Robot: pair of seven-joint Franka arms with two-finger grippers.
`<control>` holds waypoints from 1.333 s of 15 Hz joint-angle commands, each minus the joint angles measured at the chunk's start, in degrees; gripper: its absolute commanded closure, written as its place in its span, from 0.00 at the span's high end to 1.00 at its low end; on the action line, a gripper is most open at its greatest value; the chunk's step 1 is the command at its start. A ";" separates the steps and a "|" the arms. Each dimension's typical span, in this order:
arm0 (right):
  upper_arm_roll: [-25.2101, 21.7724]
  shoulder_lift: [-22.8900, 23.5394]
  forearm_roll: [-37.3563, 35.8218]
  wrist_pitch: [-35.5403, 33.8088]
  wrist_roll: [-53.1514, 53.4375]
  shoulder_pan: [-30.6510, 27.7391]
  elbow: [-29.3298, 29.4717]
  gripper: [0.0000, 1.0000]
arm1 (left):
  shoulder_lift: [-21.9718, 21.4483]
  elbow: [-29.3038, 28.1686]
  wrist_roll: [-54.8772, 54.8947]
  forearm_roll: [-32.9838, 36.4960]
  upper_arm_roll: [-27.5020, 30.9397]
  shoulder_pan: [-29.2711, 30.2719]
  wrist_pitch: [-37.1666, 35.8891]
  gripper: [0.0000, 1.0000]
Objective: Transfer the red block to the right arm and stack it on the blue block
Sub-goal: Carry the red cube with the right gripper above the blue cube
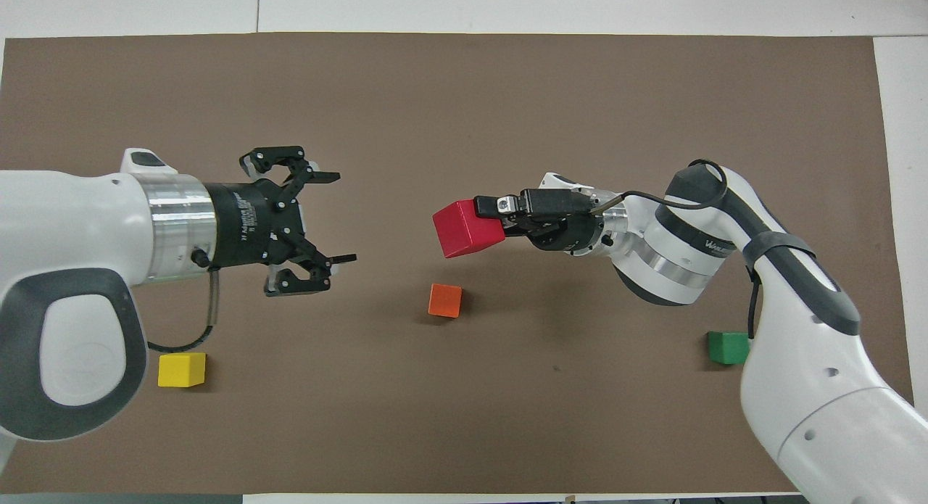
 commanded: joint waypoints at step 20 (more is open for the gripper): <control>0.56 -17.24 -100.88 28.96 30.15 -7.21 6.65 0.00 | 10.58 18.12 67.25 38.99 21.50 -17.28 -17.58 1.00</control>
